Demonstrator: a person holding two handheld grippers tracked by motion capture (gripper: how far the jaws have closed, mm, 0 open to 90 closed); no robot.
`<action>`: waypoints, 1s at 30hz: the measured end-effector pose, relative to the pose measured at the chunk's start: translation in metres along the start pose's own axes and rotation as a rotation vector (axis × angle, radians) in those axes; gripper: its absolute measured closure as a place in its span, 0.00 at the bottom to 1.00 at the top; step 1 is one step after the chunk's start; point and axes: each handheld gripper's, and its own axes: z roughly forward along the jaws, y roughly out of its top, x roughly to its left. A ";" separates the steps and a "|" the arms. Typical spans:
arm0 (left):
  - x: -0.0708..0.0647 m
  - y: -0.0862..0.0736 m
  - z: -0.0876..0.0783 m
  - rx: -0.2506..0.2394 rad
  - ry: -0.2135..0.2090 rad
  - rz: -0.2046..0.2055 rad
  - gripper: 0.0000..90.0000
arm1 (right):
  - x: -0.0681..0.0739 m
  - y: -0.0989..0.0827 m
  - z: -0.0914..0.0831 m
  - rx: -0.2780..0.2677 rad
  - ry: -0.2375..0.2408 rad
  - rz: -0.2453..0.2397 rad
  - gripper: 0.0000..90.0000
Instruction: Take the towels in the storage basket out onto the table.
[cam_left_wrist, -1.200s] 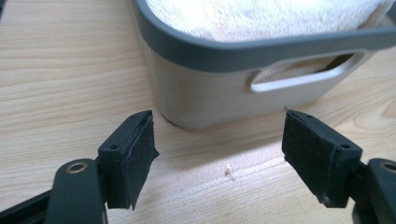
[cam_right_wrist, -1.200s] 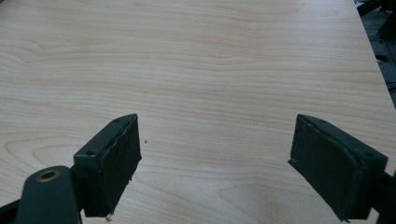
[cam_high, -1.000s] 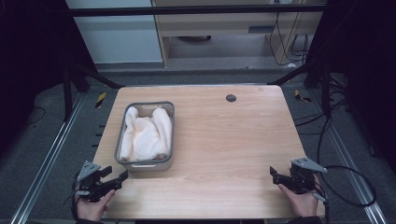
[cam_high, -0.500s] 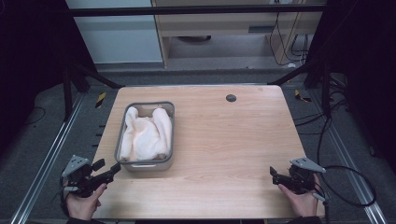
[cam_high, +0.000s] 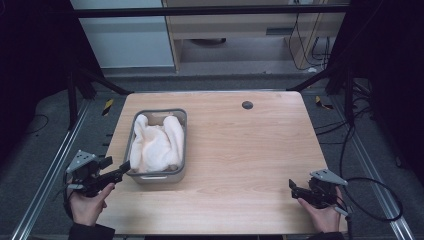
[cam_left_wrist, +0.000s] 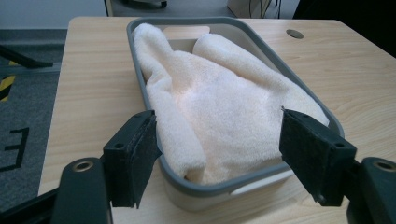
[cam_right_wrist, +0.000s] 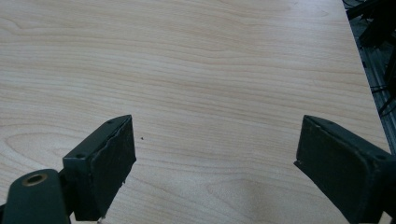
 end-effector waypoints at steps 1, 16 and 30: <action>-0.001 0.003 0.001 0.001 0.003 0.010 0.31 | 0.000 0.000 0.000 0.000 0.000 0.000 0.13; -0.026 0.045 0.033 0.085 0.000 0.105 0.29 | -0.001 0.000 0.001 0.012 -0.002 -0.015 0.13; -0.033 0.060 0.075 0.197 -0.014 0.131 0.24 | -0.003 0.000 0.004 0.021 0.003 -0.011 0.12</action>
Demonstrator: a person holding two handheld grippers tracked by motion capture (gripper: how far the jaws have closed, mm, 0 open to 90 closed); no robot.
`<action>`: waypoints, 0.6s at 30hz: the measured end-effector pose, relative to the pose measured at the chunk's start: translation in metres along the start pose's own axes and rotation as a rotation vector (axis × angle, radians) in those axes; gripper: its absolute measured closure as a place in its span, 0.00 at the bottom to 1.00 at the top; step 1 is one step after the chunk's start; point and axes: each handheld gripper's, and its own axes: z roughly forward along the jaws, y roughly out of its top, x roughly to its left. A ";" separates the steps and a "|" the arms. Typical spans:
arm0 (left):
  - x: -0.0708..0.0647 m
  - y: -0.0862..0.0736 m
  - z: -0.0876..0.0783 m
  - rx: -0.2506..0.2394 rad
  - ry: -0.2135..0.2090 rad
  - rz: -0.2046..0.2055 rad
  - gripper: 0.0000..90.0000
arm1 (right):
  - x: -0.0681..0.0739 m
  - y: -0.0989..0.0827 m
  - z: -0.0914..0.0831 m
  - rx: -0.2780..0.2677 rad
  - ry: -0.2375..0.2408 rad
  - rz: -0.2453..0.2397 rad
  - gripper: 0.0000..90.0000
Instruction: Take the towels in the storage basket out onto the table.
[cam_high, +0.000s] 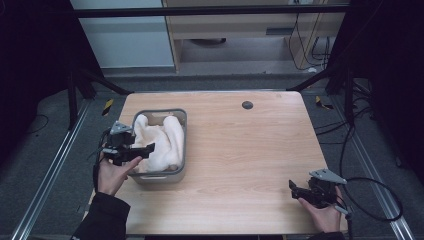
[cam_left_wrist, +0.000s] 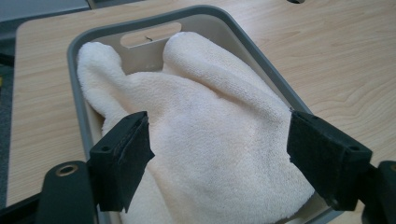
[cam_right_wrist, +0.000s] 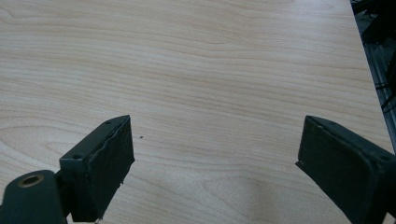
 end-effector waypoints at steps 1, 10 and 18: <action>0.000 0.001 0.002 0.003 -0.001 0.000 0.23 | 0.000 0.000 0.000 0.000 0.001 0.001 0.11; -0.004 0.007 0.028 0.071 -0.005 0.007 0.20 | 0.000 0.000 0.001 0.007 0.006 -0.004 0.10; -0.005 0.004 0.047 0.127 -0.002 0.010 0.18 | 0.000 0.000 0.002 0.015 0.006 -0.016 0.09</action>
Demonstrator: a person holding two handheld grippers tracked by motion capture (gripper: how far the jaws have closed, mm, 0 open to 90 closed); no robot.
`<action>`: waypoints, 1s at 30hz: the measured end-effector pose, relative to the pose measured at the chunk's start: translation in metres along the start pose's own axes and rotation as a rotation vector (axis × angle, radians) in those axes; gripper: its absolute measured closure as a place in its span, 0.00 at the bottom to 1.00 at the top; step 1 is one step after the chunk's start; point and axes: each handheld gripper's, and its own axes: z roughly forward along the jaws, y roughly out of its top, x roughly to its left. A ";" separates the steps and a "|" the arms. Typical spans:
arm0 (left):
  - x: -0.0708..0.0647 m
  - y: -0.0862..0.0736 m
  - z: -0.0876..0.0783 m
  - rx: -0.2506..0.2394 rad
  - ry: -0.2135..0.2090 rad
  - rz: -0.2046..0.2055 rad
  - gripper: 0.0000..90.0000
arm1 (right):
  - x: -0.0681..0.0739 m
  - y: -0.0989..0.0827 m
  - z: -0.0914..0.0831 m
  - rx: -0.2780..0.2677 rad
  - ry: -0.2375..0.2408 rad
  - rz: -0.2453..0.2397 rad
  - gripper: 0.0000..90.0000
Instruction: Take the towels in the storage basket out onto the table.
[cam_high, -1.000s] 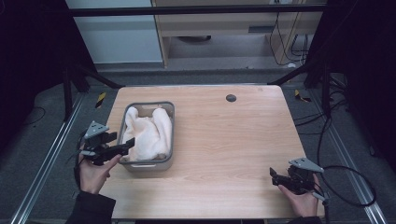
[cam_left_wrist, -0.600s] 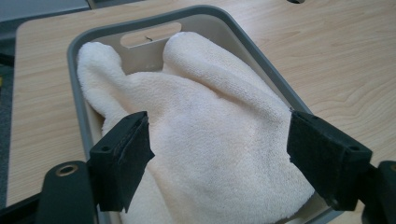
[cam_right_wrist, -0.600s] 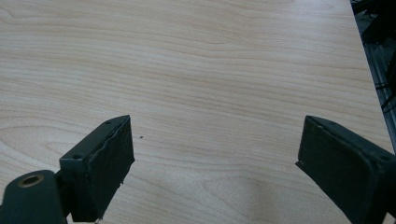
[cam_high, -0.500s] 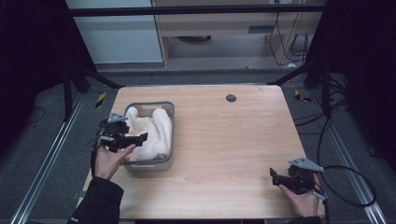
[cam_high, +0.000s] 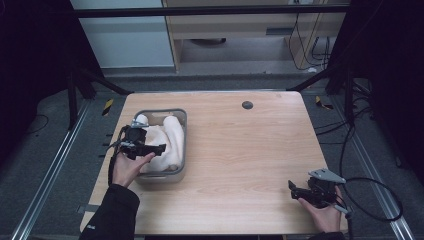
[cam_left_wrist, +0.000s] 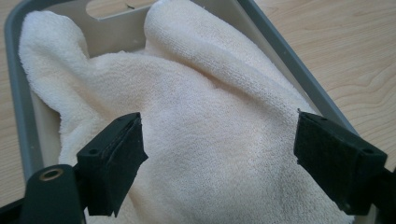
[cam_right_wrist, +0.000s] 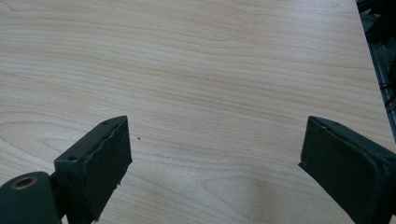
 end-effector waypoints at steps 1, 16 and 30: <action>0.000 0.000 0.002 0.007 0.001 0.000 0.17 | 0.000 0.000 0.000 0.000 0.002 0.002 0.09; -0.005 -0.005 0.025 0.074 -0.027 -0.012 0.13 | 0.001 0.000 0.003 0.017 0.005 -0.016 0.07; -0.006 -0.014 0.038 0.112 -0.012 -0.026 0.12 | 0.002 0.000 0.007 0.051 0.014 -0.027 0.04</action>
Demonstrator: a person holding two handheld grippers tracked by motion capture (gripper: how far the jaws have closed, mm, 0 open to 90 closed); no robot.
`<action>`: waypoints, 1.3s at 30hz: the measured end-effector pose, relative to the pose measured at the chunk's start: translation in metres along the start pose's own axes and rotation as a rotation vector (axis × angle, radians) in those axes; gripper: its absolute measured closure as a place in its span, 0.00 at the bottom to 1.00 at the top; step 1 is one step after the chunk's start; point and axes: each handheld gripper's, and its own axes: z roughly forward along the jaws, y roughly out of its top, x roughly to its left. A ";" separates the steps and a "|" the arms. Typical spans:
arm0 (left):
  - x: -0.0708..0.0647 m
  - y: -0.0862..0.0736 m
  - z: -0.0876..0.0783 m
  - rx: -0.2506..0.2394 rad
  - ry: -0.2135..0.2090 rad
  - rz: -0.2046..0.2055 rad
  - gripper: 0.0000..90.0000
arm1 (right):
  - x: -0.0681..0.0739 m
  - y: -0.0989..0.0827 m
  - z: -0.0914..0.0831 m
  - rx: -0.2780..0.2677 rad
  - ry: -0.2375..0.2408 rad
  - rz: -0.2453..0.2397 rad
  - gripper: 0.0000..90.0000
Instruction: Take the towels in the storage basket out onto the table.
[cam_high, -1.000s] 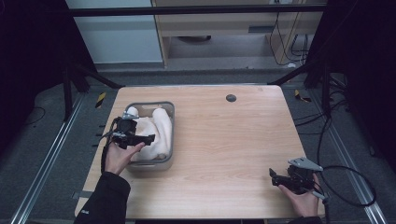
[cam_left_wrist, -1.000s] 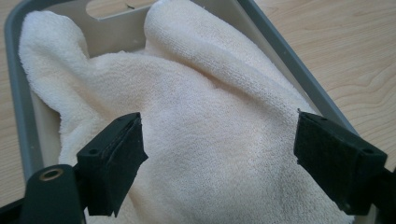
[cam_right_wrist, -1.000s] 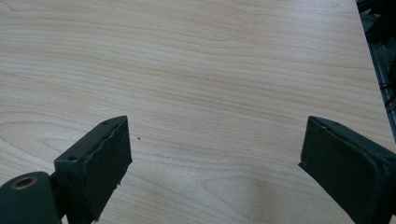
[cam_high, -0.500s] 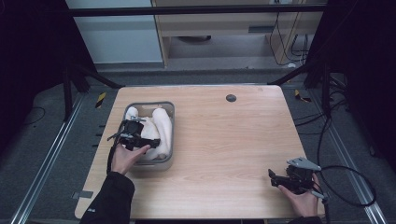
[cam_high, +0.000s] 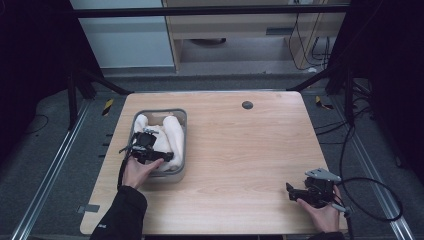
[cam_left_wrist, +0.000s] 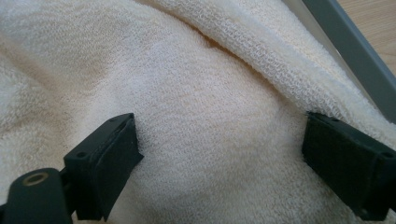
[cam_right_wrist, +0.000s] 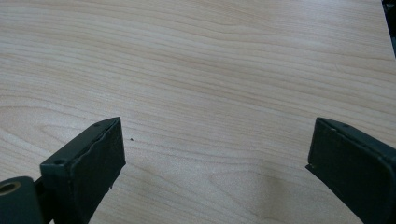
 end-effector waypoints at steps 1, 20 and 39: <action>0.000 0.000 0.001 0.005 0.006 0.001 0.13 | 0.000 0.000 0.000 0.001 -0.001 0.001 0.04; -0.003 -0.006 0.010 0.029 0.022 -0.082 0.43 | 0.000 0.000 0.000 0.012 0.007 0.014 0.03; -0.002 -0.013 0.001 -0.051 0.006 -0.087 0.85 | 0.000 0.000 0.001 0.020 0.013 0.014 0.02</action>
